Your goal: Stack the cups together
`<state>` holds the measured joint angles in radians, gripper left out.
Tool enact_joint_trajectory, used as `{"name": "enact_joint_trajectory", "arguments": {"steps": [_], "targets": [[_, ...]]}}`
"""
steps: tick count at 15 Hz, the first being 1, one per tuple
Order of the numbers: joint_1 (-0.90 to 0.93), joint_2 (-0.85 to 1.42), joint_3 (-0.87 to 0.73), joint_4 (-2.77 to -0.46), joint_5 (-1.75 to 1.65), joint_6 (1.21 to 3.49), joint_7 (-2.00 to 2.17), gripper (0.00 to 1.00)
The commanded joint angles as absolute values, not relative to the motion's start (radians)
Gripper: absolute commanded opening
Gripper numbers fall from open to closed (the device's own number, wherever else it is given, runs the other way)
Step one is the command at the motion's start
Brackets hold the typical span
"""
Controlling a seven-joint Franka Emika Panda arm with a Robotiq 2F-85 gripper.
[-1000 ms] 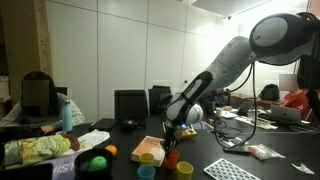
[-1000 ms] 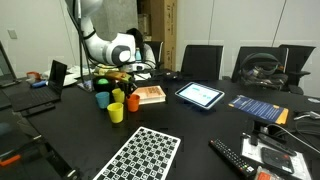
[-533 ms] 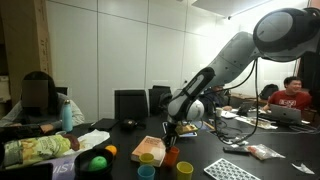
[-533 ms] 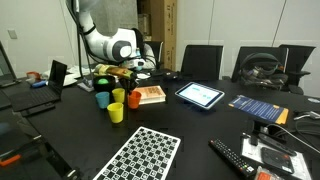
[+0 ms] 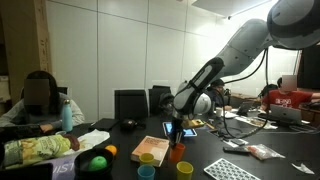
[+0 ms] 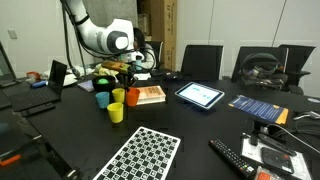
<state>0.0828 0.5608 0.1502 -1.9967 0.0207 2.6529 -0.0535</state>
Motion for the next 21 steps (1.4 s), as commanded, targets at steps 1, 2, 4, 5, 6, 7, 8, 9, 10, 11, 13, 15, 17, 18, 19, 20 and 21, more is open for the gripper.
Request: {"name": "enact_joint_trajectory", "arguments": {"steps": [1,2,4,5,6,7,8,9,10,11,13,15,17,18,19,20,21], "targets": [[0.065,0.399,0.177,-2.145,0.047,2.639,-0.092,0.02],[0.064,0.358,0.185,-2.177,0.053,2.633,-0.098,0.02],[0.063,0.277,0.204,-2.239,0.073,2.613,-0.114,0.02],[0.061,0.237,0.219,-2.267,0.096,2.598,-0.13,0.02],[0.061,0.205,0.233,-2.287,0.125,2.583,-0.149,0.01],[0.063,0.177,0.246,-2.306,0.156,2.568,-0.172,0.02],[0.069,0.157,0.255,-2.324,0.187,2.558,-0.197,0.01],[0.076,0.141,0.262,-2.337,0.214,2.546,-0.22,0.02],[0.08,0.133,0.27,-2.345,0.248,2.539,-0.248,0.02],[0.086,0.133,0.273,-2.351,0.27,2.537,-0.267,0.02],[0.098,0.142,0.277,-2.355,0.296,2.532,-0.301,0.02],[0.106,0.158,0.275,-2.353,0.299,2.531,-0.322,0.02],[0.11,0.176,0.269,-2.345,0.28,2.536,-0.325,0.02],[0.109,0.186,0.267,-2.337,0.278,2.535,-0.329,0.02],[0.109,0.193,0.265,-2.333,0.271,2.537,-0.33,0.02],[0.109,0.201,0.262,-2.329,0.259,2.54,-0.329,0.02],[0.113,0.208,0.257,-2.326,0.239,2.549,-0.323,0.02]]}}
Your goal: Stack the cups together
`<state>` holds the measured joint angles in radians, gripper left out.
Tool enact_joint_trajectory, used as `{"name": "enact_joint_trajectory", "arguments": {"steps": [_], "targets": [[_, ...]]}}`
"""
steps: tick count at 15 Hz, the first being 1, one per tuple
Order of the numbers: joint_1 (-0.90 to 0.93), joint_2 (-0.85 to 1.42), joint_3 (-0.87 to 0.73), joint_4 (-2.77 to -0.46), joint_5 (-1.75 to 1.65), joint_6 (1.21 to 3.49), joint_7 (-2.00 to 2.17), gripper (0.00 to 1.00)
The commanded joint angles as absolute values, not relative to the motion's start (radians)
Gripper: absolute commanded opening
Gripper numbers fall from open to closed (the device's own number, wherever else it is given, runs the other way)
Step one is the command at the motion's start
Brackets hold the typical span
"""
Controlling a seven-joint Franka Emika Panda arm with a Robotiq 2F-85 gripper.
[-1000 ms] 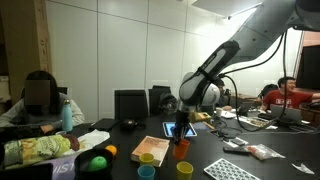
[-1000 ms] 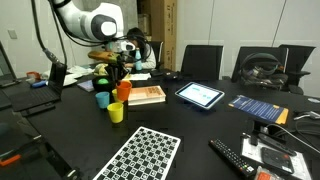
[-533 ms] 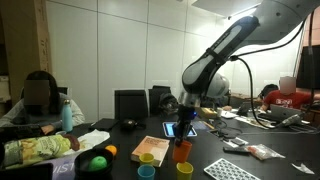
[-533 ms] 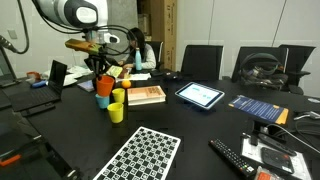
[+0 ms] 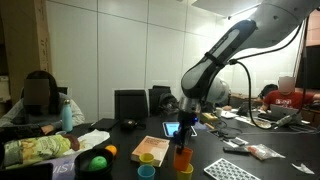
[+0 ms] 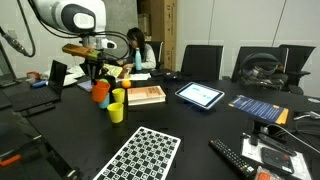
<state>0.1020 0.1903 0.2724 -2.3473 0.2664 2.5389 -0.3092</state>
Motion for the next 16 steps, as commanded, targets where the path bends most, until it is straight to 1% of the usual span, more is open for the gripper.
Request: {"name": "enact_joint_trajectory", "arguments": {"steps": [1,7,16], "targets": [[0.115,0.216,0.252,-2.32,0.216,2.559,-0.318,0.02],[0.119,0.265,0.22,-2.282,0.07,2.617,-0.288,0.02],[0.105,0.317,0.201,-2.282,0.035,2.654,-0.288,0.02]]}}
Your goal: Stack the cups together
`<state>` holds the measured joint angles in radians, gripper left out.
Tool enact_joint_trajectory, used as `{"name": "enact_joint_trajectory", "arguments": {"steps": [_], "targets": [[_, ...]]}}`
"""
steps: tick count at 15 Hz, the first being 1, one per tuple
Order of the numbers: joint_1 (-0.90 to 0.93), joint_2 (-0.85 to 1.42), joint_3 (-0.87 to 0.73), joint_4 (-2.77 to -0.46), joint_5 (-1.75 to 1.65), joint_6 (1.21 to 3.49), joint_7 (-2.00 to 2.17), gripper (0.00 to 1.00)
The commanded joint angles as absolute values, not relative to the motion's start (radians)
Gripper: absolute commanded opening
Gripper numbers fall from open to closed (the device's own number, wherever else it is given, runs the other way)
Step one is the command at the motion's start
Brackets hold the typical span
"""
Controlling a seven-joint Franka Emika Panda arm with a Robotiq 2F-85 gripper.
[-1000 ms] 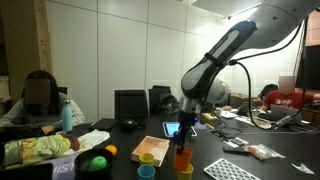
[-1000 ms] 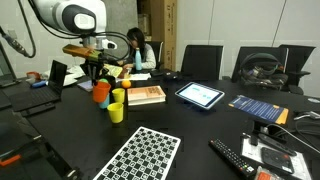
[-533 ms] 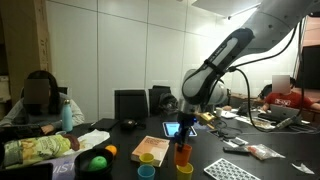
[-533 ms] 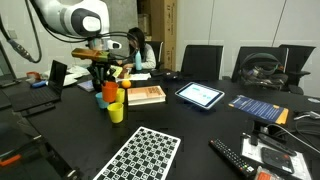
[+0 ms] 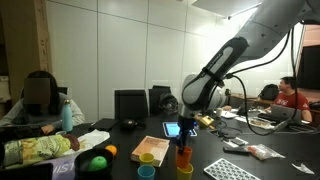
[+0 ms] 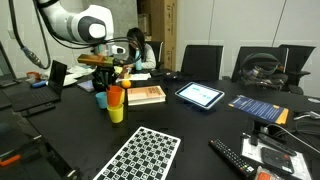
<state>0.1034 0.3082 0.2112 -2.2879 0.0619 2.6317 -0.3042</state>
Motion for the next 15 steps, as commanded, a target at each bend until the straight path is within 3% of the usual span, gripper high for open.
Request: {"name": "enact_joint_trajectory", "arguments": {"steps": [1,11,12,13,15], "targets": [[0.105,0.319,0.196,-2.283,0.029,2.658,-0.286,0.02],[0.099,0.341,0.193,-2.29,0.023,2.66,-0.291,0.02],[0.099,0.342,0.193,-2.291,0.024,2.66,-0.289,0.06],[0.1,0.341,0.192,-2.293,0.021,2.662,-0.287,0.27],[0.102,0.338,0.189,-2.295,0.015,2.662,-0.284,0.4]]}}
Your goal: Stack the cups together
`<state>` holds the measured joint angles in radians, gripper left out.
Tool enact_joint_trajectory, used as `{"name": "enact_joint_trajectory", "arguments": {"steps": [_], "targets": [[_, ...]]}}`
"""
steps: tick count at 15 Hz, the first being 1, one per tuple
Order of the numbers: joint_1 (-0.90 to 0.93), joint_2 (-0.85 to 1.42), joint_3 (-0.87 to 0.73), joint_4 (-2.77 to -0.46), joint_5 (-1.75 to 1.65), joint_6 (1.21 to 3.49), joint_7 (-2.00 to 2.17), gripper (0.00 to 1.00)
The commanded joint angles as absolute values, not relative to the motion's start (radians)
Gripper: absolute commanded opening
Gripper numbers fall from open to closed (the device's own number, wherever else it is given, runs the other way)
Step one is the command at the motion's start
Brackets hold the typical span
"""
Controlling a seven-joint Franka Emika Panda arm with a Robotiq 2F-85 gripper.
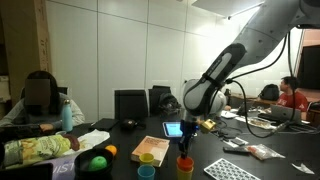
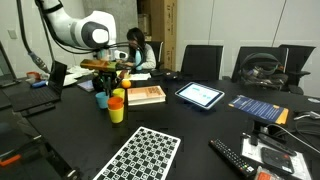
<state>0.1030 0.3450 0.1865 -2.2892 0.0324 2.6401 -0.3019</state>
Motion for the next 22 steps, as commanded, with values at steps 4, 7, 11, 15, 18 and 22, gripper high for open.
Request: {"name": "enact_joint_trajectory", "arguments": {"steps": [4,7,11,15,18,22], "targets": [[0.104,0.33,0.187,-2.299,0.011,2.665,-0.28,0.71],[0.107,0.296,0.193,-2.313,0.007,2.67,-0.28,0.94],[0.116,0.291,0.245,-2.308,0.036,2.685,-0.304,1.0],[0.132,0.322,0.312,-2.29,0.065,2.7,-0.321,1.0],[0.145,0.36,0.351,-2.263,0.077,2.702,-0.329,1.0],[0.175,0.422,0.378,-2.211,0.058,2.69,-0.326,1.0]]}}
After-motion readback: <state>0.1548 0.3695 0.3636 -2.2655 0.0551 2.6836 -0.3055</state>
